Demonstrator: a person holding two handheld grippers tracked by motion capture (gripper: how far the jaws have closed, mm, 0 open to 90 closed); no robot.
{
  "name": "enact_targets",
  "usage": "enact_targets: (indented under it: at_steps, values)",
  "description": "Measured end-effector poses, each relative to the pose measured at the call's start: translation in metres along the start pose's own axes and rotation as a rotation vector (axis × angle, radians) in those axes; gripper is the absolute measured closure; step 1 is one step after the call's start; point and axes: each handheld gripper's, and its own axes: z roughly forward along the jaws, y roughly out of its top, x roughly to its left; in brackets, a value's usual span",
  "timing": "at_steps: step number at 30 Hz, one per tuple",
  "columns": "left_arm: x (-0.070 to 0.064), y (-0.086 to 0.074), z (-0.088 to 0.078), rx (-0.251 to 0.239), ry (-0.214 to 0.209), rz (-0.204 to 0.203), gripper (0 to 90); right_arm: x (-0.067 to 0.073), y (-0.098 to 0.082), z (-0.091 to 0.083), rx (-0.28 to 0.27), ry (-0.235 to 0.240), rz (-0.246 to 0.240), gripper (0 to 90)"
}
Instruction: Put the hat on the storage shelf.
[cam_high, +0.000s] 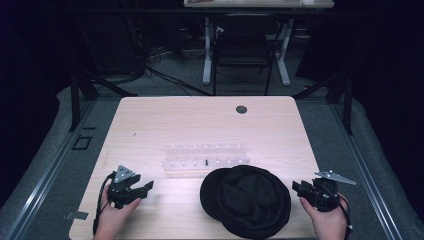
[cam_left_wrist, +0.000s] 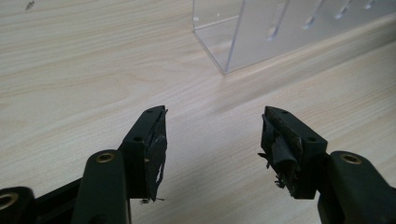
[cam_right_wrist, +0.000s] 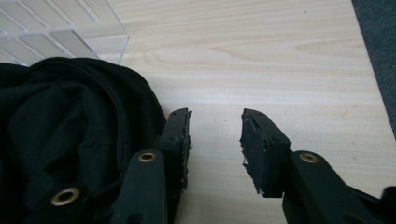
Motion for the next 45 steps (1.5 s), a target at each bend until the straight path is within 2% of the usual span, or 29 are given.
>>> enact_targets:
  at_steps: [5, 7, 9, 12, 15, 17, 20, 25, 28, 29, 31, 34, 38, 39, 44, 45]
  values:
    - [0.001, 0.0, 0.0, -0.013, -0.01, -0.022, 41.2, 0.003, 0.001, 0.002, 0.031, -0.023, -0.01, 56.6]
    - [0.002, 0.0, -0.001, -0.01, -0.008, -0.021, 42.3, 0.005, 0.002, 0.0, 0.066, -0.018, 0.012, 57.7]
    - [0.003, 0.0, -0.002, -0.008, -0.01, -0.024, 42.4, 0.006, 0.003, -0.003, 0.072, -0.011, 0.017, 59.0]
    - [0.003, 0.0, -0.002, -0.007, -0.01, -0.024, 43.6, 0.006, 0.004, -0.006, 0.082, -0.013, 0.016, 59.8]
    - [0.002, -0.001, -0.002, 0.003, -0.003, -0.007, 44.2, 0.009, 0.008, -0.013, 0.129, -0.009, 0.037, 61.2]
    - [0.001, -0.001, -0.002, 0.003, -0.002, -0.004, 44.4, 0.01, 0.009, -0.015, 0.141, -0.009, 0.042, 61.0]
    - [0.001, -0.001, -0.001, 0.001, -0.009, -0.004, 44.7, 0.013, 0.015, -0.018, 0.189, 0.032, 0.083, 61.2]
    - [0.0, -0.001, 0.0, 0.007, -0.013, -0.006, 44.7, 0.016, 0.017, -0.02, 0.236, 0.067, 0.084, 62.2]
    - [0.0, -0.001, 0.0, 0.01, -0.015, -0.003, 44.7, 0.017, 0.017, -0.019, 0.246, 0.069, 0.094, 63.6]
    - [-0.001, -0.001, 0.0, 0.016, -0.018, 0.002, 44.7, 0.016, 0.016, -0.017, 0.271, 0.072, 0.095, 64.3]
    - [-0.001, -0.001, 0.0, 0.016, -0.02, 0.001, 44.7, 0.016, 0.013, -0.016, 0.288, 0.06, 0.092, 65.3]
    - [-0.002, -0.001, 0.0, 0.012, -0.021, -0.001, 44.7, 0.016, 0.009, -0.013, 0.313, 0.069, 0.097, 66.0]
    - [-0.002, -0.001, 0.0, 0.013, -0.019, 0.002, 44.7, 0.017, 0.005, -0.009, 0.334, 0.079, 0.093, 69.4]
    - [-0.002, -0.001, 0.0, 0.013, -0.019, 0.001, 44.7, 0.018, 0.003, -0.006, 0.34, 0.083, 0.089, 73.5]
    - [-0.002, -0.001, 0.0, 0.012, -0.019, 0.005, 44.7, 0.018, 0.002, -0.001, 0.353, 0.102, 0.094, 81.7]
    - [-0.003, -0.001, 0.0, 0.011, -0.018, 0.005, 44.7, 0.016, 0.003, 0.002, 0.359, 0.12, 0.109, 85.6]
